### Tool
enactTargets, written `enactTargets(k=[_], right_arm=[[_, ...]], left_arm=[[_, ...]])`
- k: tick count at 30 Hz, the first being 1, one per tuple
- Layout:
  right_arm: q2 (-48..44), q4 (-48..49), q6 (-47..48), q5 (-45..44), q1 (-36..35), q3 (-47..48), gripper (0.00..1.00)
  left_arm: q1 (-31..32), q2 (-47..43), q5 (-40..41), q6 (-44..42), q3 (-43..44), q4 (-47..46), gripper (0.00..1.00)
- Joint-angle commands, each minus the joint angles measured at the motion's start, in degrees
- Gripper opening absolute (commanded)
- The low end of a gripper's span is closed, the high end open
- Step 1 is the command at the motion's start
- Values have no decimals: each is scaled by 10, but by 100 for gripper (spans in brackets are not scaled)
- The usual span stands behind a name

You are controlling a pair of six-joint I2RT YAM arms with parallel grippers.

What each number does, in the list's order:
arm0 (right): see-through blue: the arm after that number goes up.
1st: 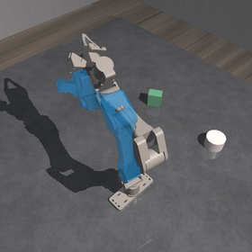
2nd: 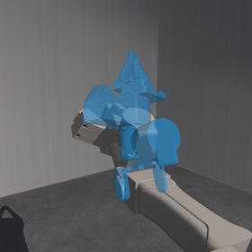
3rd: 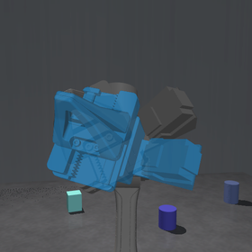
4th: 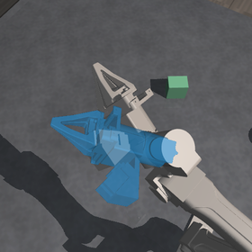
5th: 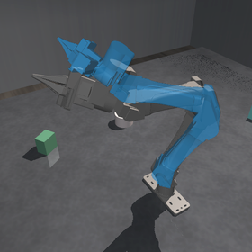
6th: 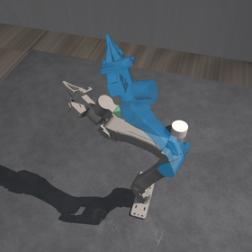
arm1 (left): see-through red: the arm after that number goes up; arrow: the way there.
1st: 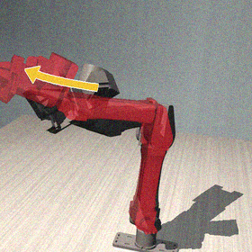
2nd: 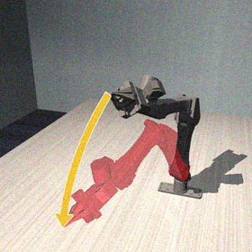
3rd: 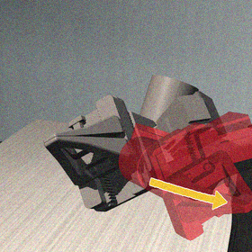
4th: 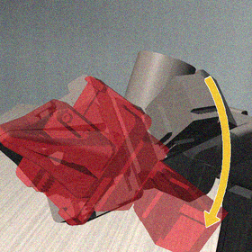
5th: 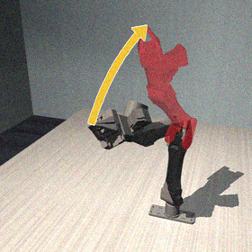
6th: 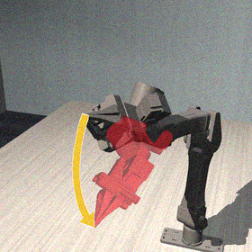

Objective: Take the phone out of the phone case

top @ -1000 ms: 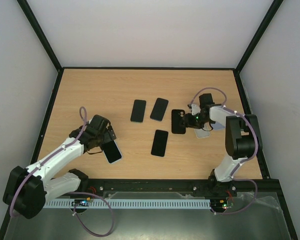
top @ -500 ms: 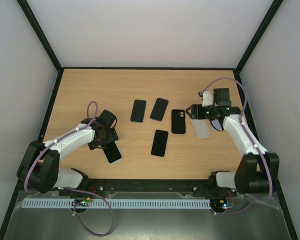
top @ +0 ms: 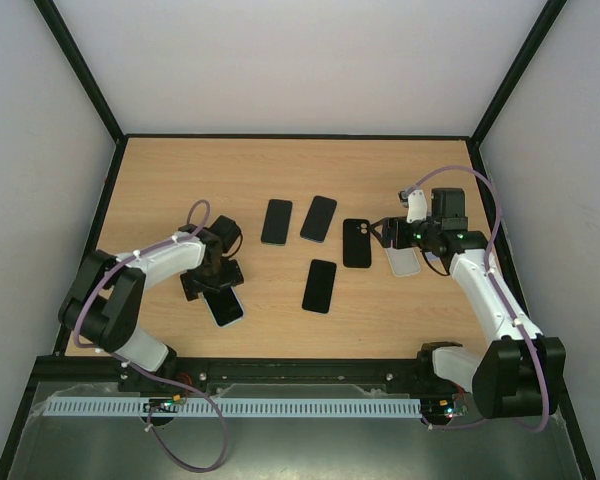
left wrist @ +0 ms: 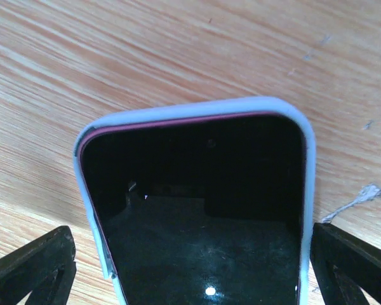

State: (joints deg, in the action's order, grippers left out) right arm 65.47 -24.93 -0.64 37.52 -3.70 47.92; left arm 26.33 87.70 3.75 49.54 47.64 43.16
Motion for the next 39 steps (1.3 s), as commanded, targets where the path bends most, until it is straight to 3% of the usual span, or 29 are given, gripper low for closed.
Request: enactTargets(k=[1,10,13,21,26,31,39], right_arm=[[1,14,10,3,1,-5,74],[2,17,6,-3,1,-8,74],[5,16,7,-2,1,-7,74],[2,-3,21,11,4,6,73],[-9,-50,71,72,5,42,71],[-1,-104,115,135,-5,81,70],[19,-128,113,134,-45,93,68]], left_arm=[[-2,15,-27,0,7,28,99],[-2,43,-76,-2,-19,-21,90],[-2,47,-77,-7,-13,-21,81],[38,-18,-55,8,91,-33,65],[111,-41,-27,63,108,-184,60],[176,3,14,99,145,-374,59],[260,94,36,80,252,-456,59]])
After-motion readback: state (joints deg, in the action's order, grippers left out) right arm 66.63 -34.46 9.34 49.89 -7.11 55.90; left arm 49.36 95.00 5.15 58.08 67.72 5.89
